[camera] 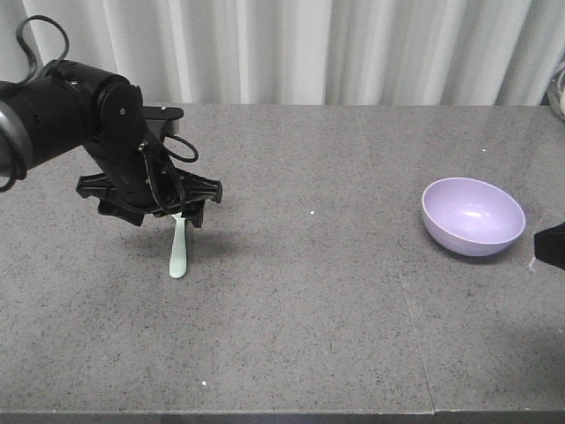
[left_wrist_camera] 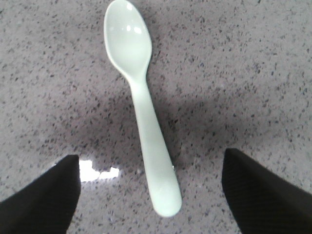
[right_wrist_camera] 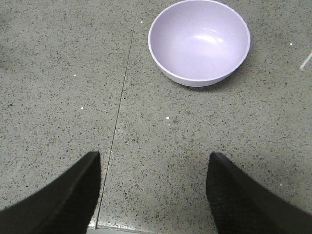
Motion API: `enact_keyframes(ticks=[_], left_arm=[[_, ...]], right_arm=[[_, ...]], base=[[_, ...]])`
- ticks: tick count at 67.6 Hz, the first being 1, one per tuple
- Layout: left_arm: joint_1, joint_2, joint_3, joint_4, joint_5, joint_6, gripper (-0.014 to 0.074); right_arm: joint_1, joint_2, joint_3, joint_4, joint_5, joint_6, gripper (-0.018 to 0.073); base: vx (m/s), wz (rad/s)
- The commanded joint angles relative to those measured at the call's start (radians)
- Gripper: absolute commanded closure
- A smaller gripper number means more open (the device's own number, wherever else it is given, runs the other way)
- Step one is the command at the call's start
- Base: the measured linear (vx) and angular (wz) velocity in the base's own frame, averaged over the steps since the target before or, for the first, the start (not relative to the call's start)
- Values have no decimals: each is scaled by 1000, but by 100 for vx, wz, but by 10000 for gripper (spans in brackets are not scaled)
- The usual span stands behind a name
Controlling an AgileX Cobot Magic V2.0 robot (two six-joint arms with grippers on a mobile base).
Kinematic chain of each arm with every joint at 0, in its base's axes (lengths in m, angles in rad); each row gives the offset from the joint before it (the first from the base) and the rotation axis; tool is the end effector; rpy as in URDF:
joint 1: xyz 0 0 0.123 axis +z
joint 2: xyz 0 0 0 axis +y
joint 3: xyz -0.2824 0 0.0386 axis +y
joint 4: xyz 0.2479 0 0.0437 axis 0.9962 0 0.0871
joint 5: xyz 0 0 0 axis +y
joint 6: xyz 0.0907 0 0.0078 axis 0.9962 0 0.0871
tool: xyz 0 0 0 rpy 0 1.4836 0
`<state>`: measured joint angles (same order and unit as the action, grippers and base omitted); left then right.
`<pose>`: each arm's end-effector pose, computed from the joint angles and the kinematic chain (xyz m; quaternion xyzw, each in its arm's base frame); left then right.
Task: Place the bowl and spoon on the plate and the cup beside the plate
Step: 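Lower the left gripper over the pale green spoon handle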
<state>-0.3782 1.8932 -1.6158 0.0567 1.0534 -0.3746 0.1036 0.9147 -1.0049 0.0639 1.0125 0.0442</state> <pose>0.3786 -0.1456 0.2666 0.0116 0.9862 -0.0351 0.1612 0.1609 0.0217 0.3687 -0.0217 0.9324 0.0578 0.3561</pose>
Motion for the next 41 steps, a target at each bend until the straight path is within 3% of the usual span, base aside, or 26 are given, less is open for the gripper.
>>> enact_keyframes(ticks=[1, 41], left_arm=[[-7, -25, -44, 7, -48, -22, 21], [-4, 102, -41, 15, -89, -71, 38]], right_arm=[[-6, -6, -32, -8, -56, -7, 93], [-6, -6, -32, -8, -52, -7, 95]], base=[[0, 0], [0, 0]])
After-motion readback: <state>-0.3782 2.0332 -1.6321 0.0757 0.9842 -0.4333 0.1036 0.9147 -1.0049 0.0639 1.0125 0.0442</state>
